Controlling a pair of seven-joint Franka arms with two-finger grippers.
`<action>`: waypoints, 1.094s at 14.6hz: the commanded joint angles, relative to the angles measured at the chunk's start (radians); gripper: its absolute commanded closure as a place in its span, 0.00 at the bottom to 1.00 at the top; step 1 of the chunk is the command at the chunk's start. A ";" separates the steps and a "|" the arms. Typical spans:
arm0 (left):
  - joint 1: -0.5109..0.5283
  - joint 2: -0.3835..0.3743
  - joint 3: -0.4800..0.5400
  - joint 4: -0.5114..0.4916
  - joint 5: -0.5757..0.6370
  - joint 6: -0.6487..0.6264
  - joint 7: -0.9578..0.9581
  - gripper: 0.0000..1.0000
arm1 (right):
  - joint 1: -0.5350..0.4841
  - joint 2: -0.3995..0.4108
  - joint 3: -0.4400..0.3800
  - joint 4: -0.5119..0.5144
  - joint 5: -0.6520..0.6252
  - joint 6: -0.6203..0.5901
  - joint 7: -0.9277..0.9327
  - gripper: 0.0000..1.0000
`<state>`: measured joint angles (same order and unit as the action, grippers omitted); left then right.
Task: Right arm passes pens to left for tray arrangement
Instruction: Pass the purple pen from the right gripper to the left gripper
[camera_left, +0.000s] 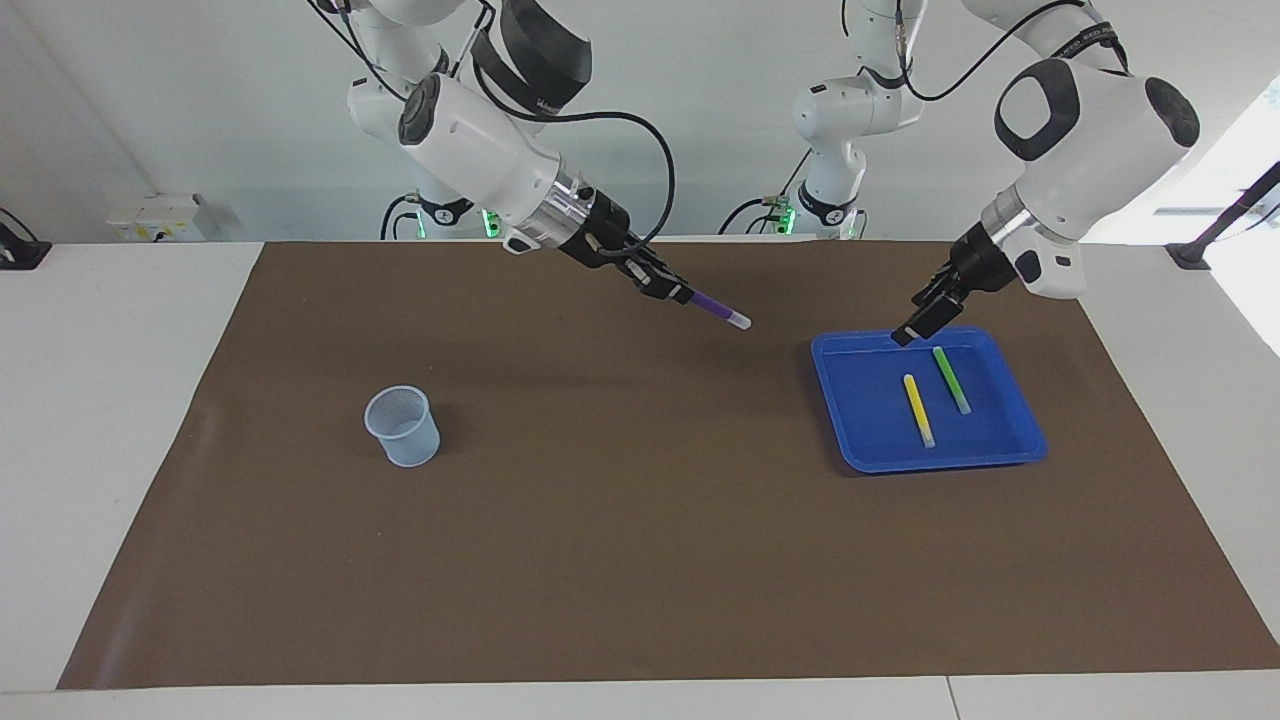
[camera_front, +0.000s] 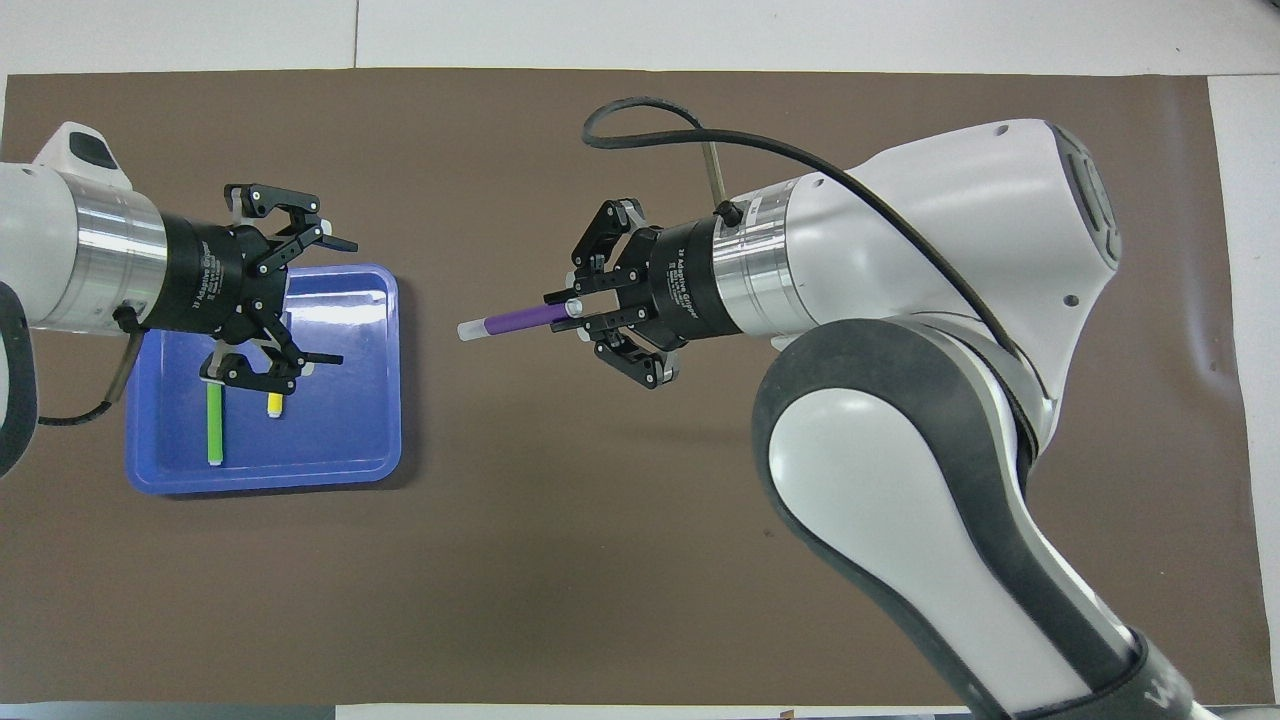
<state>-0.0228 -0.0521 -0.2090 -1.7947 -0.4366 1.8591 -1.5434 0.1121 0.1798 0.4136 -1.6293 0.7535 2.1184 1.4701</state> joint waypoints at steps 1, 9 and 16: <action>-0.031 -0.014 0.010 -0.006 -0.062 0.040 -0.232 0.00 | -0.006 0.020 0.019 0.032 0.018 0.005 0.033 1.00; -0.091 -0.047 0.000 -0.078 -0.200 0.135 -0.412 0.00 | 0.011 0.021 0.027 0.032 -0.008 0.005 0.035 1.00; -0.166 -0.086 0.000 -0.161 -0.212 0.213 -0.368 0.00 | 0.012 0.021 0.027 0.028 -0.031 0.005 0.032 1.00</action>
<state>-0.1835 -0.0999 -0.2191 -1.9143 -0.6286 2.0564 -1.9340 0.1282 0.1847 0.4284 -1.6205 0.7458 2.1184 1.4888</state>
